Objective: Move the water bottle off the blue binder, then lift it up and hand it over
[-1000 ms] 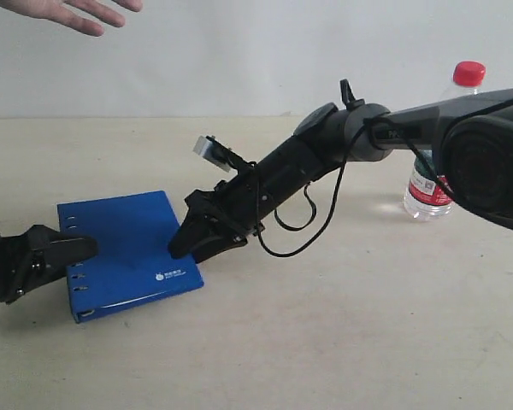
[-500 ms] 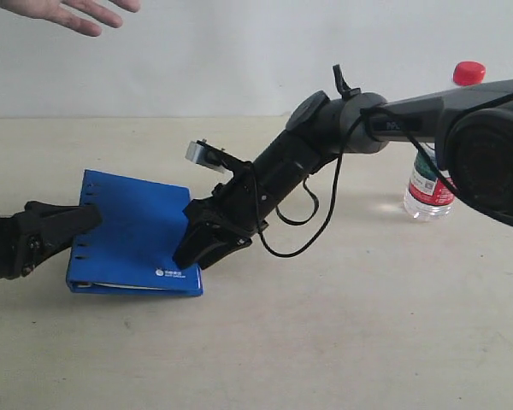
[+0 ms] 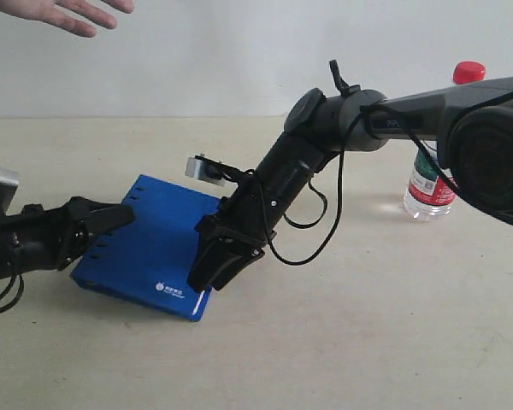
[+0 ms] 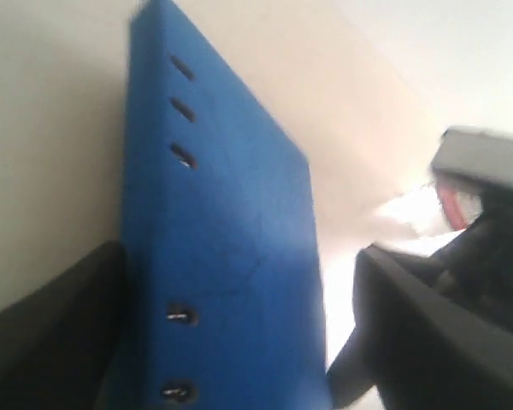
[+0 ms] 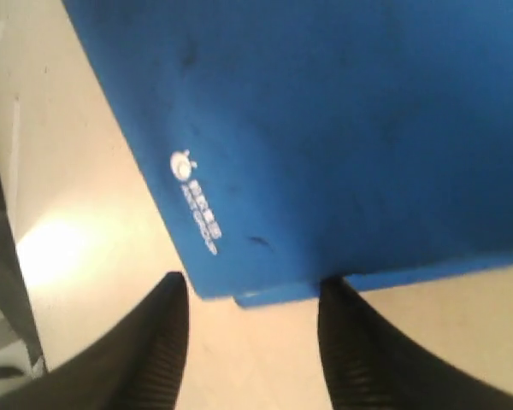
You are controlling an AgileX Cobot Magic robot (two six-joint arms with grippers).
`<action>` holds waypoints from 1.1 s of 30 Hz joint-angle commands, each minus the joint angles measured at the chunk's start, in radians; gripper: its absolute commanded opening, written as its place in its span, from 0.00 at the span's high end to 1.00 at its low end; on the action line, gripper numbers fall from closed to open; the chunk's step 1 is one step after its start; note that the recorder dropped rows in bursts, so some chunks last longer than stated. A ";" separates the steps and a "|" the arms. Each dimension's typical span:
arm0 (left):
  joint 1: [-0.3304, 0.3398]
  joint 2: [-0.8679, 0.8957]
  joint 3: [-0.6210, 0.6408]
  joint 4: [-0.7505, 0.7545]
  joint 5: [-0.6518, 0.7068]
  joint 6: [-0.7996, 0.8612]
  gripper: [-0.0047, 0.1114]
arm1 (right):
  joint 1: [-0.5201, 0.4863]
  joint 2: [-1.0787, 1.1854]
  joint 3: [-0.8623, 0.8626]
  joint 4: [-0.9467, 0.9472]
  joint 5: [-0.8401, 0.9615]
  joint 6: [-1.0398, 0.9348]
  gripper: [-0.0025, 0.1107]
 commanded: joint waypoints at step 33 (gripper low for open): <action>-0.125 0.055 -0.105 0.610 -0.042 -0.374 0.39 | 0.046 -0.039 -0.004 0.069 -0.068 -0.060 0.60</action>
